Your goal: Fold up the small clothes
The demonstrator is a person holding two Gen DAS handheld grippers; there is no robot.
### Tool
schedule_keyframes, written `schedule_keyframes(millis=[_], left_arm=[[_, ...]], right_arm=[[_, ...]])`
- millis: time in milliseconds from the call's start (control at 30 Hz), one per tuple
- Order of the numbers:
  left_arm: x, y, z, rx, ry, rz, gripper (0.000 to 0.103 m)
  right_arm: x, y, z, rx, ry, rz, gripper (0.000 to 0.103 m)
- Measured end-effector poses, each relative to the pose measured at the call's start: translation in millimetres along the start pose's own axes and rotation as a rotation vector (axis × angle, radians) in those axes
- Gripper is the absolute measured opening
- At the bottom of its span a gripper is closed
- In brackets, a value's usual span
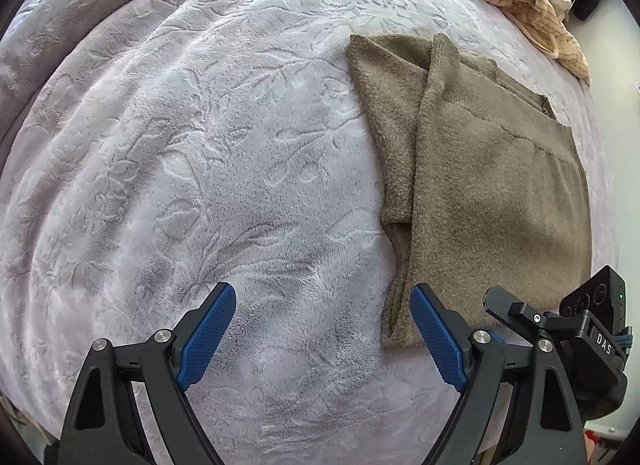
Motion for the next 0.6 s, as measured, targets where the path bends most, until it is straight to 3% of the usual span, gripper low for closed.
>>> schedule_keyframes(millis=[167, 333, 400, 433, 600], left_arm=[[1.4, 5.1, 7.6, -0.037, -0.006, -0.037, 0.089], [3.8, 10.4, 17.8, -0.071, -0.007, -0.099, 0.089], [5.2, 11.0, 20.8, -0.089, -0.004, -0.13, 0.089], [6.4, 11.1, 23.0, -0.101, -0.002, -0.148, 0.089], [11.8, 1.5, 29.9, -0.168, 0.04, -0.282, 0.089]], right_arm=[[11.2, 9.6, 8.4, 0.006, -0.038, 0.067, 0.064], [22.0, 17.7, 16.0, 0.078, -0.059, 0.188, 0.061], [20.0, 12.4, 17.6, 0.137, -0.061, 0.216, 0.035], [17.4, 9.3, 19.3, 0.158, -0.062, 0.223, 0.011], [5.4, 23.5, 18.3, 0.121, -0.053, 0.274, 0.008]])
Point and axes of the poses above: each gripper's, at about its wrist camera, not at the fingertips, and x roughly the way its jaws point, y to its left, z to its top, the point moved 9 cm from there along x, roughly the way its jaws point, and after that the axes turned 9 degrees about z, right-handed, at the moved point
